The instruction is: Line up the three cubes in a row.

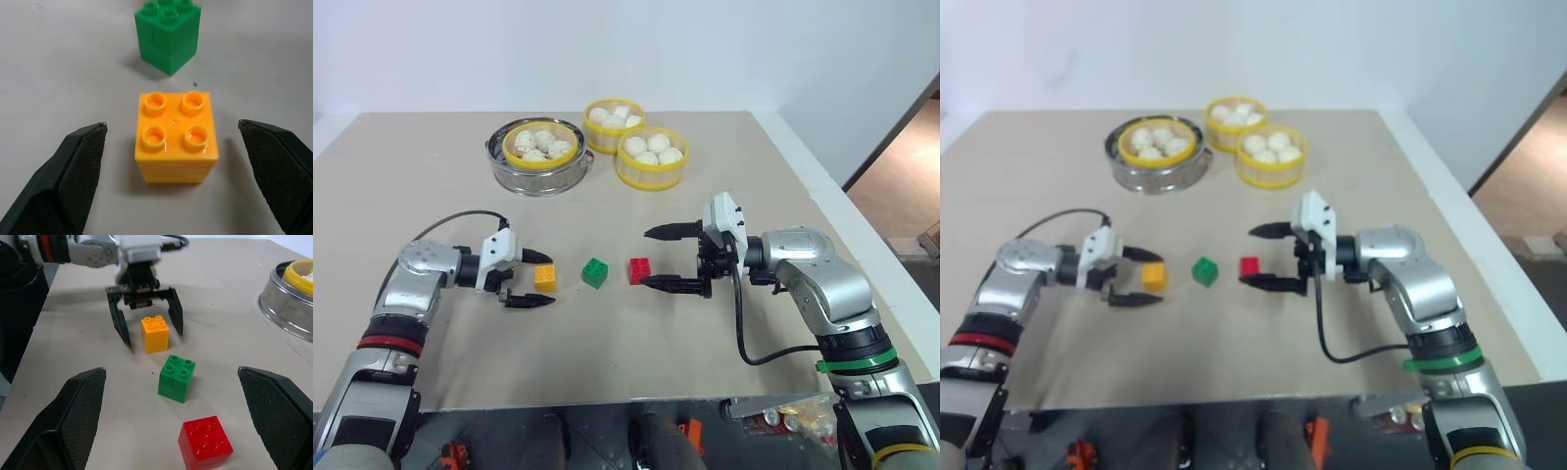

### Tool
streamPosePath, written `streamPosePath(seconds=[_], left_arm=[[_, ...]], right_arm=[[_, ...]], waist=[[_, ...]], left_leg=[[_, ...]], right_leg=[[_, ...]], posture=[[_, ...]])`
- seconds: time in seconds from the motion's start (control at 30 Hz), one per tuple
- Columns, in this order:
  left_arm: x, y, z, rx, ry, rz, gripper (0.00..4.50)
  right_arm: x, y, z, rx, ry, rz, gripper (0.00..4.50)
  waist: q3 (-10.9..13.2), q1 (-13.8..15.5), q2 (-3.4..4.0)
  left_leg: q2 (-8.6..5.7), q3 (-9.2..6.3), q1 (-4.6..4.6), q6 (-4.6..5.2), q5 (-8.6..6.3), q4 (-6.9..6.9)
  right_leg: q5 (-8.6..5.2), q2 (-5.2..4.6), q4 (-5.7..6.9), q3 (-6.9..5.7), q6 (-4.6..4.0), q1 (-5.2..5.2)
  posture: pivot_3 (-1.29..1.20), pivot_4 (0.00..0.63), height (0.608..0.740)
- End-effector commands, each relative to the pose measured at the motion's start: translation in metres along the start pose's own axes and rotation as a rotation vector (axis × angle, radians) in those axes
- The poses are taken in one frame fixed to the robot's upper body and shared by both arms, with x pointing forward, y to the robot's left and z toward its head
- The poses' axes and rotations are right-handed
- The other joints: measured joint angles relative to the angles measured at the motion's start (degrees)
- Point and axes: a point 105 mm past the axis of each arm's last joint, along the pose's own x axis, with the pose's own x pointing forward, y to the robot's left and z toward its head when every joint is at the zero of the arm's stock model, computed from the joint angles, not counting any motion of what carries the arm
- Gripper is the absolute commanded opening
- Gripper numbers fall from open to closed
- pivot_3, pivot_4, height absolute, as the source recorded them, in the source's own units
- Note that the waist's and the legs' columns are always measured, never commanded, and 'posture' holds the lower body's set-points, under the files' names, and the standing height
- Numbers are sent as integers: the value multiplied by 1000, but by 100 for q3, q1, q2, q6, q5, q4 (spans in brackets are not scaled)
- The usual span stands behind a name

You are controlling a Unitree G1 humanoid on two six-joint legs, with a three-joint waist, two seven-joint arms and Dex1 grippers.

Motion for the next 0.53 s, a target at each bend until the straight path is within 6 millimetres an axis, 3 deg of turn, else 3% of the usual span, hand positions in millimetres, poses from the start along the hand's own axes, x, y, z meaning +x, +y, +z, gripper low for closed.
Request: streamPosePath(seconds=[0.03,0.13,0.23,0.37,0.53], left_arm=[[-25,13,35,-16,-116,138,4465],[-43,23,54,-88,-200,273,4465],[-58,31,58,-121,-249,443,4465],[-73,40,36,-162,-183,729,4465],[-91,37,20,-224,-205,927,4465]], right_arm=[[-7,-3,30,-37,-101,-49,4500],[-14,-11,39,-32,-134,-119,4500],[-23,-25,33,-42,-136,-240,4500],[-32,-40,7,-52,-98,-424,4500],[-33,-40,-12,-7,-100,-503,4500]], waist=[[1,2,1],[1,2,0],[1,3,0],[0,7,-1],[2,4,-2]], left_leg=[[0,0,-1,0,0,0],[1,-2,-2,0,0,1],[0,-1,0,0,0,2],[-1,0,10,0,0,-2],[0,0,4,0,0,-2]], right_leg=[[0,0,0,0,0,-1],[1,-1,0,-1,2,1],[1,-3,0,-1,4,4],[1,-5,-4,0,4,10],[2,-3,-2,3,7,5]], posture=[[0,150,740],[0,150,740],[0,150,740],[0,150,740],[0,150,740]])
